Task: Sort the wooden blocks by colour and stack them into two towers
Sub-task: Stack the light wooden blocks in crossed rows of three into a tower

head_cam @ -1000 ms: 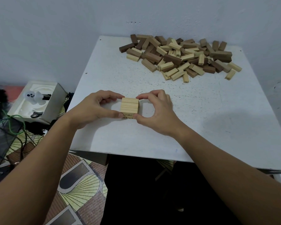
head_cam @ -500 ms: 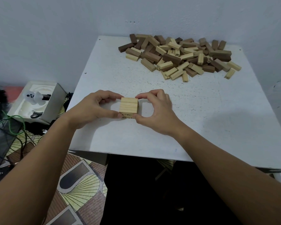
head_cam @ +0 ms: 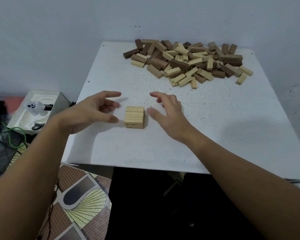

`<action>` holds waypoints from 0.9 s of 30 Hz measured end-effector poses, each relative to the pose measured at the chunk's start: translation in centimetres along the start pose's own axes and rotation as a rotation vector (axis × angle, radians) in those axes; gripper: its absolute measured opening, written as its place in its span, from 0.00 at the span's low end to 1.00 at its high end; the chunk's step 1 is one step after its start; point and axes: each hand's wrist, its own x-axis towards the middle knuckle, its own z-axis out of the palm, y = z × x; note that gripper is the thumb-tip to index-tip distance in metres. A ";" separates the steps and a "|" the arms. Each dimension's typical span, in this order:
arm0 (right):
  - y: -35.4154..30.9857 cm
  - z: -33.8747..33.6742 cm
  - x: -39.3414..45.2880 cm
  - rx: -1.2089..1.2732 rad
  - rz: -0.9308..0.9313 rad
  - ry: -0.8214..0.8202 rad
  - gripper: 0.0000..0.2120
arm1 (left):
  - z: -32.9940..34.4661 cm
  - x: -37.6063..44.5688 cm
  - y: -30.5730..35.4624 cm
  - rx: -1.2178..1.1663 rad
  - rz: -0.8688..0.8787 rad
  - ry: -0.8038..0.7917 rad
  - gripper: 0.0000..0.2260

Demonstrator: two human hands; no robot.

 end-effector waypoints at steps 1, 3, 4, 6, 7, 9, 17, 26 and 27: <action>0.2 -0.5 0.3 0.014 0.006 0.036 0.24 | -0.3 0.1 0.7 -0.016 -0.009 0.001 0.40; 1.0 -1.9 1.0 -0.077 -0.004 0.130 0.19 | -0.3 0.8 2.4 0.083 -0.011 0.077 0.36; 1.5 -2.8 1.5 -0.136 -0.004 0.162 0.19 | 0.1 1.2 3.6 0.179 -0.004 0.138 0.33; 2.9 -4.7 2.4 -0.268 0.018 0.194 0.21 | 1.9 2.5 5.9 0.312 0.053 0.247 0.25; 3.6 -5.8 2.9 -0.344 0.033 0.204 0.22 | 3.1 3.4 7.0 0.347 0.107 0.287 0.21; 5.2 -7.8 3.5 -0.484 0.050 0.231 0.25 | 5.8 5.6 8.7 0.448 0.220 0.350 0.17; 9.6 -12.2 4.1 -0.539 0.078 0.141 0.25 | 18.2 14.3 8.7 0.804 0.179 0.385 0.26; 10.9 -11.6 3.8 -0.469 0.009 0.325 0.23 | 22.6 14.9 4.1 0.771 0.361 0.692 0.15; 10.8 -11.5 3.8 -0.498 0.000 0.317 0.25 | 22.8 14.8 4.0 0.737 0.380 0.700 0.14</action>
